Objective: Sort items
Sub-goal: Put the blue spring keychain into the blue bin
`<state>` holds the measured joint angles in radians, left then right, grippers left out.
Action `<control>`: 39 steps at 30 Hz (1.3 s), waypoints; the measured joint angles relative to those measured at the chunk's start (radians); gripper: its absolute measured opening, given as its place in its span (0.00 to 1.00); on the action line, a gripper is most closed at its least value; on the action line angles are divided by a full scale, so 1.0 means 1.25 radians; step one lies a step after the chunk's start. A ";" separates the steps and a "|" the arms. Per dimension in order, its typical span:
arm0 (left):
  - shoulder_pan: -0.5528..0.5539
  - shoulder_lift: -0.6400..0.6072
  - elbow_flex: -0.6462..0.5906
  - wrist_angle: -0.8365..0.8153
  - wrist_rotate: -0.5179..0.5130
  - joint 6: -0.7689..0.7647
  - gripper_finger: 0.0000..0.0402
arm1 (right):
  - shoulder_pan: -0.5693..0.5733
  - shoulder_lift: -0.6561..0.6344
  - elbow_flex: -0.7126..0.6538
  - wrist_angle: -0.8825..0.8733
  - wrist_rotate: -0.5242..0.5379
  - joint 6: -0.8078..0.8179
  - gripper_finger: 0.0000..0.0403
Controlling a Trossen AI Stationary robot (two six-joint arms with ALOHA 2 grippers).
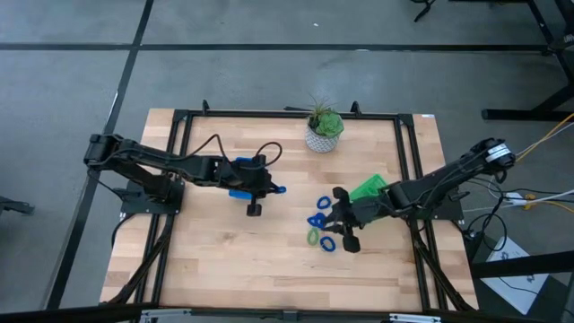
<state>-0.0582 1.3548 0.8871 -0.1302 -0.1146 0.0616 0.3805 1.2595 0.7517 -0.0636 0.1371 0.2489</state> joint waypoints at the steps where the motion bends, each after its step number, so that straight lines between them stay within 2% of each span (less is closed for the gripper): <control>1: 0.000 0.000 0.000 0.000 0.000 0.000 0.04 | 0.000 -0.009 -0.019 0.027 0.000 -0.009 0.22; 4: 0.000 0.000 0.000 0.000 0.000 -0.001 0.04 | 0.000 -0.051 -0.117 0.162 -0.002 -0.017 0.22; 12: 0.000 0.000 0.000 -0.009 0.000 -0.027 0.04 | 0.000 -0.176 -0.433 0.682 -0.008 0.000 0.22; 15: 0.004 -0.010 0.000 -0.021 0.000 -0.048 0.04 | 0.000 -0.207 -0.510 0.786 -0.036 -0.023 0.22; 19: 0.015 -0.040 0.000 -0.064 -0.022 -0.102 0.04 | 0.000 -0.255 -0.582 0.856 -0.049 -0.032 0.22; 25: 0.023 -0.096 0.000 -0.131 -0.027 -0.178 0.04 | 0.000 -0.342 -0.597 0.755 -0.049 -0.071 0.22; 33: 0.023 -0.129 0.001 -0.241 -0.020 -0.270 0.04 | -0.016 -0.538 -0.597 0.454 -0.025 -0.077 0.22; 39: 0.023 -0.129 0.001 -0.254 -0.019 -0.300 0.04 | -0.017 -0.699 -0.597 0.257 -0.006 -0.084 0.22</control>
<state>-0.0299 1.1934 0.8883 -0.4475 -0.1385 -0.3136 0.3588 0.3859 0.0059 0.2576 0.1301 0.1442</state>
